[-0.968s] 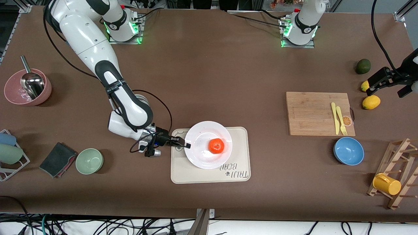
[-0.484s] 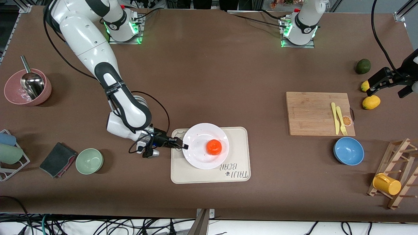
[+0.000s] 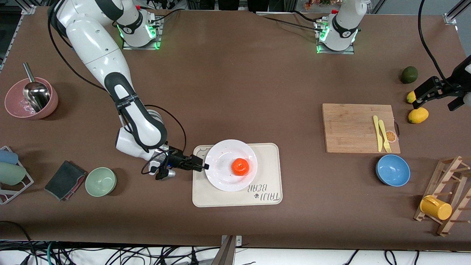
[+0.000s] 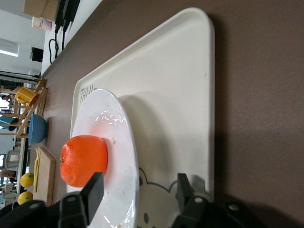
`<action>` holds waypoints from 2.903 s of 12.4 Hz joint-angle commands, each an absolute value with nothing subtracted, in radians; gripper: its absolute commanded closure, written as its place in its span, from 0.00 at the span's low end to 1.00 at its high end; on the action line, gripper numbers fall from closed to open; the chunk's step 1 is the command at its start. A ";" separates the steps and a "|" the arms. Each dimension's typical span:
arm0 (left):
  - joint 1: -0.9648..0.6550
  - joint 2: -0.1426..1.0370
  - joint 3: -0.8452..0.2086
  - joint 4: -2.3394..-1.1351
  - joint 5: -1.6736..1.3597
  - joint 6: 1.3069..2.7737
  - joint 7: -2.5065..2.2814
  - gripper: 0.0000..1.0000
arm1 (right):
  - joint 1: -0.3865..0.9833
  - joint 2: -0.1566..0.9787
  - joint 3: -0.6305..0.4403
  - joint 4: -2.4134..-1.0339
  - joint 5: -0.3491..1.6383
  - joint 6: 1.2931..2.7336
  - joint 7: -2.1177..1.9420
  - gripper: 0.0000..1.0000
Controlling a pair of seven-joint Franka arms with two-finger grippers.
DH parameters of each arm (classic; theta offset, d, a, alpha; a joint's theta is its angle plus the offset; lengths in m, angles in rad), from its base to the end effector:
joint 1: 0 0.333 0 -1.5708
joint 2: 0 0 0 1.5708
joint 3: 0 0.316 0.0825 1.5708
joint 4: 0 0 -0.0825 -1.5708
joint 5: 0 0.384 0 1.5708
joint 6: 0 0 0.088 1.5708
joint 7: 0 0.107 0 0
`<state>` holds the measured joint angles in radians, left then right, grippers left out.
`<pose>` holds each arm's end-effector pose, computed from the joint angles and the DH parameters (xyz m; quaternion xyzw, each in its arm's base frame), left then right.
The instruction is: Place orange and plate with both arms
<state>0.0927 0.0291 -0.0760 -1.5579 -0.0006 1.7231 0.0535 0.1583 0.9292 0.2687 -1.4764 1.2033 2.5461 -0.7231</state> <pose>0.5785 0.0103 0.6287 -0.9975 0.0182 -0.0680 0.0010 0.6748 0.2557 0.1422 -0.8981 -0.0019 -0.1047 0.4271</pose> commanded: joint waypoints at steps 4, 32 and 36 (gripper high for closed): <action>0.095 0.037 -0.078 -1.542 0.008 1.720 0.074 0.00 | 0.160 0.777 0.085 -1.468 0.878 2.175 -0.657 0.00; 0.083 0.040 -0.081 -1.545 0.009 1.709 0.075 0.00 | 0.064 -0.087 -0.084 -1.701 0.026 1.543 -0.017 0.00; 0.083 0.040 -0.080 -1.545 0.009 1.709 0.075 0.00 | 0.066 -0.081 -0.075 -1.690 0.017 1.551 -0.011 0.00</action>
